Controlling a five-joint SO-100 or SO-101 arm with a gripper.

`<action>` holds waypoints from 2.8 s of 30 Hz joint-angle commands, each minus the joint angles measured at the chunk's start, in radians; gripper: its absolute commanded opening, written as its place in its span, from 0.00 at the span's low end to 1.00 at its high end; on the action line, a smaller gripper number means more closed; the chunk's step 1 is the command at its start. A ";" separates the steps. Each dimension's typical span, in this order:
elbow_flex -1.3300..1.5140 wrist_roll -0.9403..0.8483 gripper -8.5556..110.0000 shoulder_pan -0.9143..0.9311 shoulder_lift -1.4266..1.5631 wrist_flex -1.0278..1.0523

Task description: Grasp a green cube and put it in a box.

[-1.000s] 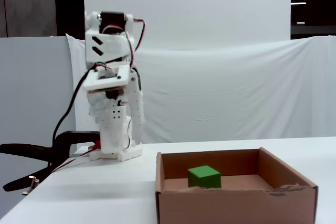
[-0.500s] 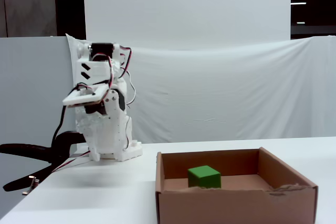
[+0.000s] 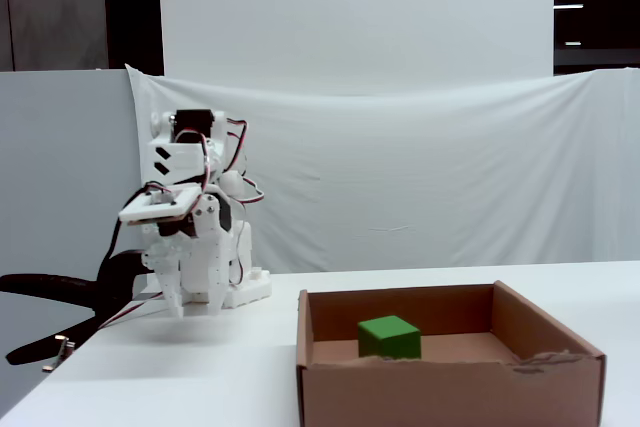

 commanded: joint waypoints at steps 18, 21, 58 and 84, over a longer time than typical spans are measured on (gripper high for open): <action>-0.006 0.387 0.28 0.005 -0.002 0.023; -0.006 0.387 0.27 0.005 -0.002 0.023; -0.008 0.041 0.19 -0.117 -0.002 0.046; -0.006 -0.147 0.26 0.037 -0.002 0.067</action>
